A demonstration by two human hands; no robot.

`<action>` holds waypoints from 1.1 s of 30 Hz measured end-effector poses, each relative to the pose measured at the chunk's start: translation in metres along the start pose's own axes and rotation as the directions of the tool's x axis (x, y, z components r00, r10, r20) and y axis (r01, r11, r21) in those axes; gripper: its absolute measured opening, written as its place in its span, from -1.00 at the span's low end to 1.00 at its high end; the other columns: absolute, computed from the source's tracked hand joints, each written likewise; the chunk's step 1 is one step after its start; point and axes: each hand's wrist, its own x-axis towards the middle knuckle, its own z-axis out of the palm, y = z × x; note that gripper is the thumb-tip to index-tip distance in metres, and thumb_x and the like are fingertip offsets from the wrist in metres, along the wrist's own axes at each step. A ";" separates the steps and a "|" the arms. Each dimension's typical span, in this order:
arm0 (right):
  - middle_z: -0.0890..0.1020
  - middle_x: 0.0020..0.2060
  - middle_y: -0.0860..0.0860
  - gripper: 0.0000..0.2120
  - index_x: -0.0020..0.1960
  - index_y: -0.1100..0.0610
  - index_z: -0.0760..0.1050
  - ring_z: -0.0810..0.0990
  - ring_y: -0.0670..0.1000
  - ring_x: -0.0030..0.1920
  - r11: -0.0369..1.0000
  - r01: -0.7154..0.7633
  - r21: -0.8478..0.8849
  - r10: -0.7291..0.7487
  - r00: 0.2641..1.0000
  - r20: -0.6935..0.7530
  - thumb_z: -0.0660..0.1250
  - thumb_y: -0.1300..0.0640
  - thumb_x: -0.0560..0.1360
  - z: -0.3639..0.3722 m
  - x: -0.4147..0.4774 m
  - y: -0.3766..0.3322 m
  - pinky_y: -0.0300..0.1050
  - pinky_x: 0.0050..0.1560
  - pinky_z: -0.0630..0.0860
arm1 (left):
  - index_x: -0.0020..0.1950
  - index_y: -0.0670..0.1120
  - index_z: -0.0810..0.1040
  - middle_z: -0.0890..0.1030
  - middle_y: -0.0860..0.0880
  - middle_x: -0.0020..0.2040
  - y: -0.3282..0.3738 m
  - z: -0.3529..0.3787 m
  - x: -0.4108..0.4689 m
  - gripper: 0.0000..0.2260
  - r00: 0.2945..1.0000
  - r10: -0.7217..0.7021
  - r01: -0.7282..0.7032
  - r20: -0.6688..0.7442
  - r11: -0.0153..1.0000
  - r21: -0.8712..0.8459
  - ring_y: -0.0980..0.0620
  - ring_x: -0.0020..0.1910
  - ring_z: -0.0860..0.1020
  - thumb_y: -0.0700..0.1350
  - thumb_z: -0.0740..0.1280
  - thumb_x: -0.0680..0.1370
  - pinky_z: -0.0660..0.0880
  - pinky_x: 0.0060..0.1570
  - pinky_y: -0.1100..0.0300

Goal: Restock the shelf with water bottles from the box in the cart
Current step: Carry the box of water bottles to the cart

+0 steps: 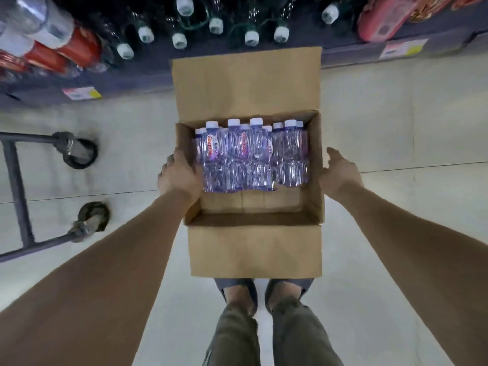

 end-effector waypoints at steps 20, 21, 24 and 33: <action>0.66 -0.01 0.26 -0.19 0.65 -0.21 -0.23 0.49 0.20 -0.19 0.986 0.165 0.037 -0.155 0.968 -0.195 0.25 0.12 0.66 0.067 0.061 0.034 0.00 -0.15 0.41 | 0.71 0.14 -0.02 0.68 -0.21 0.23 -0.063 0.064 0.060 -0.38 0.994 0.020 -0.049 -0.111 0.964 -0.261 -0.35 0.11 0.62 -0.01 0.22 0.73 0.54 0.08 -0.07; 0.66 0.02 0.27 -0.20 0.66 -0.20 -0.20 0.49 0.20 -0.18 0.985 0.164 0.049 -0.150 0.966 -0.209 0.24 0.13 0.65 0.067 0.060 0.034 -0.02 -0.14 0.39 | 0.71 0.15 0.02 0.69 -0.20 0.20 -0.065 0.065 0.061 -0.39 0.992 0.035 -0.069 -0.125 0.960 -0.273 -0.35 0.09 0.63 -0.02 0.23 0.72 0.55 0.08 -0.07; 0.66 0.03 0.24 -0.25 0.67 -0.18 -0.09 0.44 0.17 -0.18 0.982 0.171 0.085 -0.145 0.956 -0.257 0.22 0.19 0.64 0.066 0.059 0.033 -0.06 -0.11 0.36 | 0.69 0.17 0.09 0.72 -0.16 0.11 -0.068 0.068 0.065 -0.43 0.987 0.071 -0.114 -0.147 0.944 -0.310 -0.29 0.00 0.65 -0.03 0.22 0.72 0.56 0.03 -0.02; 0.68 0.19 0.16 -0.25 0.65 -0.18 0.10 0.61 0.32 0.11 0.957 0.245 0.158 -0.182 0.924 -0.337 0.25 0.26 0.57 0.068 0.060 0.037 0.06 0.19 0.54 | 0.66 0.18 0.20 0.65 -0.08 -0.22 -0.075 0.072 0.070 -0.45 0.973 0.120 -0.185 -0.199 0.919 -0.349 -0.04 -0.31 0.55 -0.12 0.24 0.70 0.49 -0.09 0.15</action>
